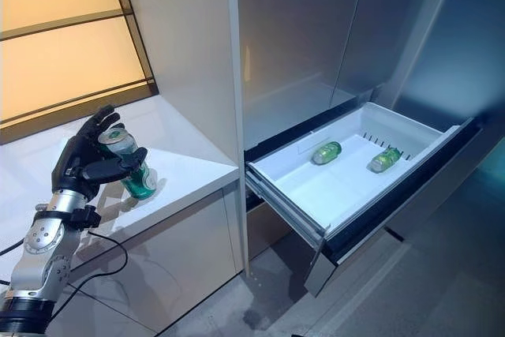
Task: Put drinks into fridge and close the fridge
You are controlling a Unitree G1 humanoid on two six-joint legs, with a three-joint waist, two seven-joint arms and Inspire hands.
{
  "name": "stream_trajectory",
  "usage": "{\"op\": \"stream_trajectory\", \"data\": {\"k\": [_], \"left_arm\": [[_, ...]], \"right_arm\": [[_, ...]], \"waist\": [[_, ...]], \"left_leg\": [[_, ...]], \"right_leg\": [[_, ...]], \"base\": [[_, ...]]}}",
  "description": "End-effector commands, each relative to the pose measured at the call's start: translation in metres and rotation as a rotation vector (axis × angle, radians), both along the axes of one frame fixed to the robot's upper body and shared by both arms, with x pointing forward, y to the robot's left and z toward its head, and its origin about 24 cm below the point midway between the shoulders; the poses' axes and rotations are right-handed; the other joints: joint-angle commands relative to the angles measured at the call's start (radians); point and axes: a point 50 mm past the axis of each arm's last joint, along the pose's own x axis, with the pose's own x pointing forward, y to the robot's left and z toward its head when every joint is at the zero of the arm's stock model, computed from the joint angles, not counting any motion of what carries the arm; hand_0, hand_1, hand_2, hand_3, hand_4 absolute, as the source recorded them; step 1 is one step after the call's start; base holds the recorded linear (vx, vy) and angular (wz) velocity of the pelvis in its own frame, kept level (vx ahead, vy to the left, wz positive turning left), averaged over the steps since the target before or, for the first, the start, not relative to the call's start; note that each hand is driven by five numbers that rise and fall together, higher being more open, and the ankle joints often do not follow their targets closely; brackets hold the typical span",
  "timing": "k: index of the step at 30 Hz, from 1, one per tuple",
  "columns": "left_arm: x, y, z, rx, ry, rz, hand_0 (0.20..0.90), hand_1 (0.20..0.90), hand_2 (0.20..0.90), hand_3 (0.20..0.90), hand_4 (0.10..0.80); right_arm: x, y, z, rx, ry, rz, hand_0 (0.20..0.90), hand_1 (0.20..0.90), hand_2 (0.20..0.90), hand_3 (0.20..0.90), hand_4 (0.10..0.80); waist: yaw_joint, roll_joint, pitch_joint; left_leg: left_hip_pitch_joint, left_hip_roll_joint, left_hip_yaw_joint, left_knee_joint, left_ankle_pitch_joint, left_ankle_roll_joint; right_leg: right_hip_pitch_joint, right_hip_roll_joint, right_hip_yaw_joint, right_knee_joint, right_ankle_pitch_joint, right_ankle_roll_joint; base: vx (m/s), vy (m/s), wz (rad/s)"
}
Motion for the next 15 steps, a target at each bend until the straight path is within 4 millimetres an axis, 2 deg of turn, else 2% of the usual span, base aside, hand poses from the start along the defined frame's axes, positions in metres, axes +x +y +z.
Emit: {"op": "stream_trajectory", "data": {"k": [1,15], "left_arm": [[0.0140,0.0111,0.0657,0.070,-0.264,0.054,0.900,0.900,0.900,0.900,0.800],[0.0191,0.0127,0.0718,-0.006,-0.292,0.048,0.900,0.900,0.900,0.900,0.800]], "right_arm": [[-0.0007,-0.0053,0.0008,0.001,0.035,0.042,0.900,0.900,0.900,0.900,0.800],[-0.0004,-0.0044,0.0006,-0.002,0.037,0.046,0.900,0.900,0.900,0.900,0.800]], "waist": [[-0.017,0.005,-0.011],[-0.033,0.006,-0.011]], "left_leg": [[0.021,-0.021,0.038,0.015,-0.084,-0.001],[0.024,-0.020,0.049,0.018,-0.087,-0.001]], "right_leg": [[-0.044,0.009,0.038,0.085,-0.073,0.055],[-0.047,0.011,0.050,0.092,-0.076,0.054]], "base": [[0.000,0.000,0.00],[0.004,0.001,-0.01]]}}
